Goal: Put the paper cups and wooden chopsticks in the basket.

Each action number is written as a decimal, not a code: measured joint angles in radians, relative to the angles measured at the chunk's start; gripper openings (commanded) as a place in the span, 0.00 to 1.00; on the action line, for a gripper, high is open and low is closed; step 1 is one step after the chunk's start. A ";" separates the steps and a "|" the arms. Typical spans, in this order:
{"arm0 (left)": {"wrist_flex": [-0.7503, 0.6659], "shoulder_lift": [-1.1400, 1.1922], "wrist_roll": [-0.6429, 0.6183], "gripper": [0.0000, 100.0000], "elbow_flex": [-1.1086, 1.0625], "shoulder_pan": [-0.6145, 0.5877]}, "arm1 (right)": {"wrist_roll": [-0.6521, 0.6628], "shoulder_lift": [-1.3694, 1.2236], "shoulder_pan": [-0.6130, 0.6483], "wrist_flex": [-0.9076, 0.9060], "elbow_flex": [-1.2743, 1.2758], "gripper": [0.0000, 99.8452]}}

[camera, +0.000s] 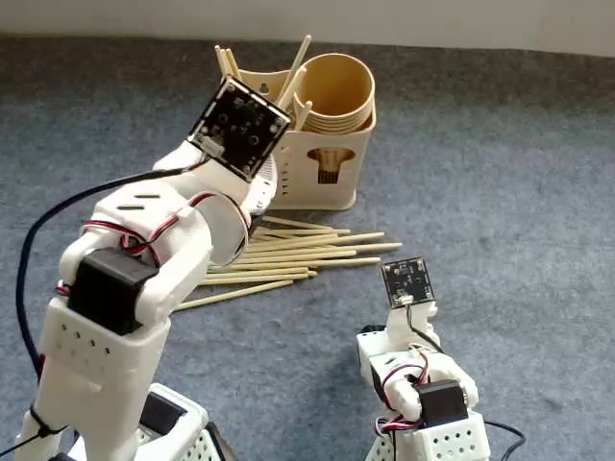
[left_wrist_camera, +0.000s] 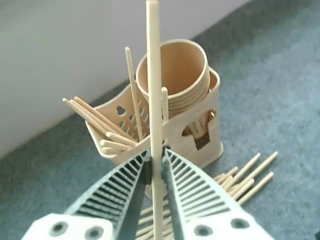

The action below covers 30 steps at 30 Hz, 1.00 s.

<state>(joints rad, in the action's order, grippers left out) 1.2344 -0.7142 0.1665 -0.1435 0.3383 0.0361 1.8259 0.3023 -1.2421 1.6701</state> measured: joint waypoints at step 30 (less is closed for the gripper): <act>-0.902 0.164 -0.307 0.01 0.018 -0.152 | 0.000 0.000 0.000 0.000 0.000 0.01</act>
<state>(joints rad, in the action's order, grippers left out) 0.3322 -0.5501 -0.1404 -0.1250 0.1864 0.0361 1.8259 0.3023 -1.2421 1.6701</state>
